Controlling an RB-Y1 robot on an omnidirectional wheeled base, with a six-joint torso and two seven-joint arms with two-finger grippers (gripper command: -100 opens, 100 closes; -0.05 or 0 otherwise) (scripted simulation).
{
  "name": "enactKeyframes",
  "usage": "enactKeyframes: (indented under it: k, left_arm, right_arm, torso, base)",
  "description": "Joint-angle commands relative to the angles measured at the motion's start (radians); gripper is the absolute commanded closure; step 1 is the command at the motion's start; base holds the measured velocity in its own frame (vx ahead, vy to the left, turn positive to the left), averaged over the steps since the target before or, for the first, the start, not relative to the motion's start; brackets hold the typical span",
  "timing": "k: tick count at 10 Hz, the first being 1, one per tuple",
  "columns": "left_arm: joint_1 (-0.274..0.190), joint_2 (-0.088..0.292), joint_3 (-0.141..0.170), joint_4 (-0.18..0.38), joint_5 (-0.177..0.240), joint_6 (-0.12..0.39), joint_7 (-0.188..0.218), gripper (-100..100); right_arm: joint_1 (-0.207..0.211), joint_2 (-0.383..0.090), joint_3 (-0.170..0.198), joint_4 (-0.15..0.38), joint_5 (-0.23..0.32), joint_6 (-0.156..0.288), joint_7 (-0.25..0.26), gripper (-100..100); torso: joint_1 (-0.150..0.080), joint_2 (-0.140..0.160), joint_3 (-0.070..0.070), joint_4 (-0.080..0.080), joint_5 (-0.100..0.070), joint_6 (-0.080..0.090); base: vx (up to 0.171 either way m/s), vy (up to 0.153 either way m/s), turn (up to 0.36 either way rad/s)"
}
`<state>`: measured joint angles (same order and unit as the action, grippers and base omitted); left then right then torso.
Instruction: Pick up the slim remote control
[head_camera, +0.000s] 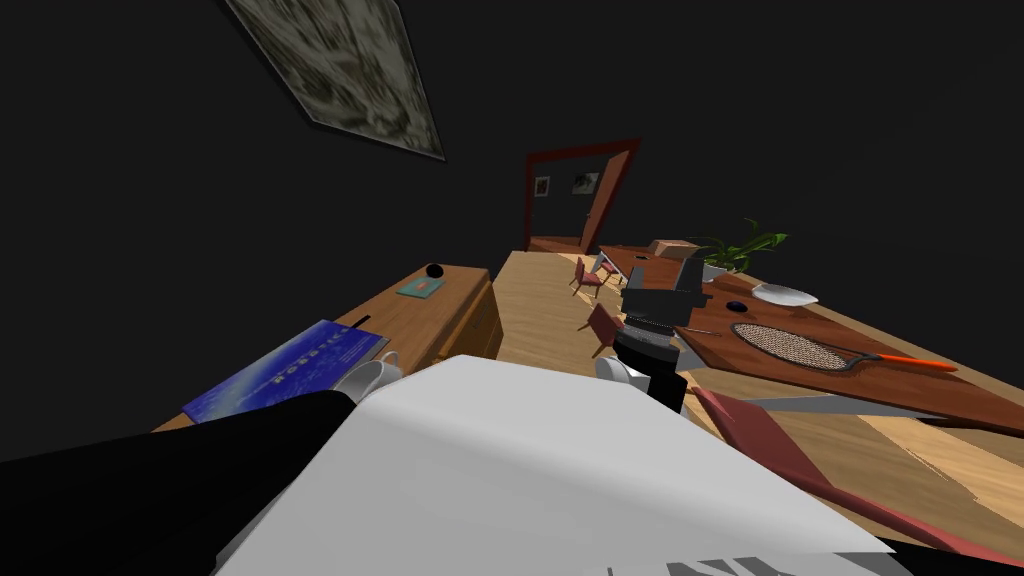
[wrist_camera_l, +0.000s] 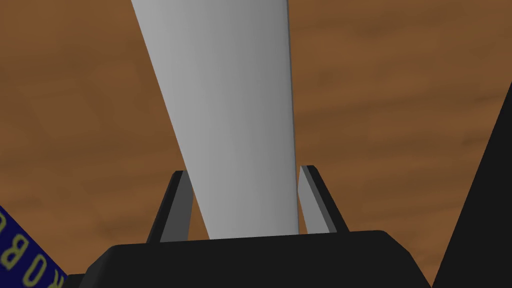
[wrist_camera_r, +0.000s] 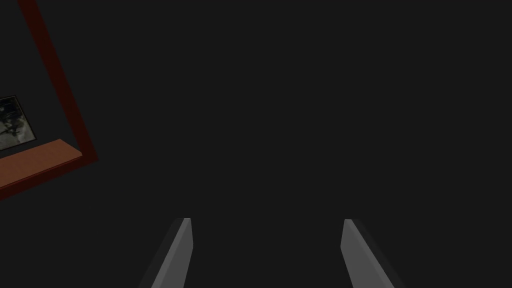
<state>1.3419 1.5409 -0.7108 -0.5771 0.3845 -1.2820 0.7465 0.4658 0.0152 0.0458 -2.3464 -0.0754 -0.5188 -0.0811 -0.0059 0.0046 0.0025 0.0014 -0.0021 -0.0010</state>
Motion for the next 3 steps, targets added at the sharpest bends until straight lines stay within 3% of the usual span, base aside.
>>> enactKeyframes:
  k: [1,2,3]
  left_arm:
    - [0.020,0.030,0.000,0.008,0.021,-0.031,0.014,100]
    - [0.000,0.010,-0.005,0.030,0.003,-0.030,0.014,100]
    - [0.000,0.011,-0.005,0.034,0.003,-0.036,0.018,0]
  right_arm:
    - [0.000,0.000,0.000,0.000,0.000,0.000,0.000,0]
    - [0.000,0.000,0.000,0.000,0.000,0.000,0.000,0]
    - [0.000,0.000,0.000,0.000,0.000,0.000,0.000,0]
  torso:
    - [0.000,0.000,0.000,0.000,0.000,0.000]
    - [-0.001,0.000,0.000,0.000,-0.001,0.000]
    - [0.000,-0.001,0.000,0.000,0.000,-0.001]
  base:
    - [-0.047,-0.041,0.026]
    - [-0.020,-0.017,0.002]
    - [0.000,0.000,0.000]
